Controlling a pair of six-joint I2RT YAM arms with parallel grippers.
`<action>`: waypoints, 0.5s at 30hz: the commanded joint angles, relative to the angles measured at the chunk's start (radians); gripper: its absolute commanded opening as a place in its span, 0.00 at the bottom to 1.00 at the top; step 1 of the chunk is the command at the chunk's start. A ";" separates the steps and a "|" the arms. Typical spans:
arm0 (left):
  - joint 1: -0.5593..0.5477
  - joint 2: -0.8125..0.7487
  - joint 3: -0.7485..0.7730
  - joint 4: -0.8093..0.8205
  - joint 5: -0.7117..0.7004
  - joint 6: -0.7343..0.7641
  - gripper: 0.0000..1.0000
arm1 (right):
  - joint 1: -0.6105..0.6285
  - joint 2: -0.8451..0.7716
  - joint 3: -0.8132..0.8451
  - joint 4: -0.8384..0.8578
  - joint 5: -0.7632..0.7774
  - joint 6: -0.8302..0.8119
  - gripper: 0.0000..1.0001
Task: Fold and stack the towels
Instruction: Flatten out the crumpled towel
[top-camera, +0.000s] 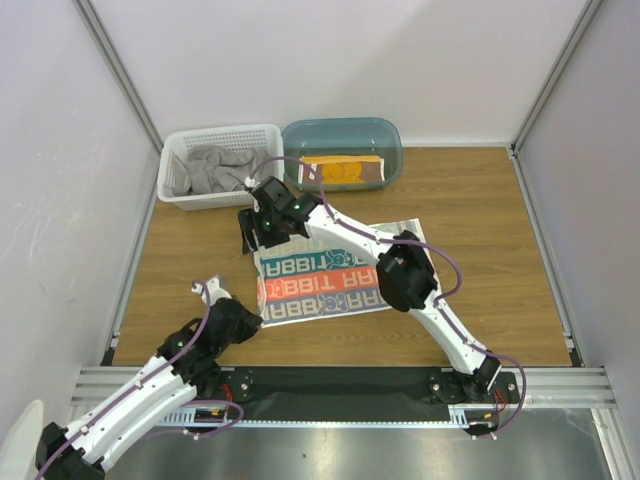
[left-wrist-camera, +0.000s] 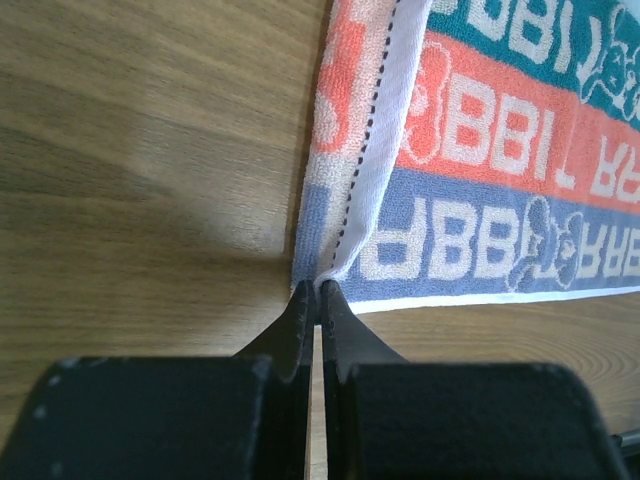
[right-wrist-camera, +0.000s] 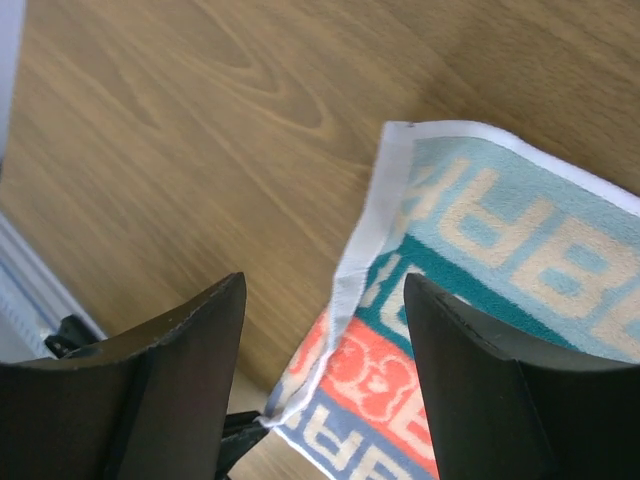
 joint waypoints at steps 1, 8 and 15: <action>-0.006 -0.021 -0.007 -0.004 -0.001 0.015 0.00 | -0.001 0.027 0.067 0.036 0.065 0.013 0.70; -0.005 -0.058 -0.008 -0.027 -0.007 0.019 0.00 | 0.010 0.061 0.080 0.080 0.151 0.011 0.67; -0.005 -0.052 -0.008 -0.026 -0.007 0.033 0.00 | 0.015 0.102 0.097 0.175 0.139 0.037 0.65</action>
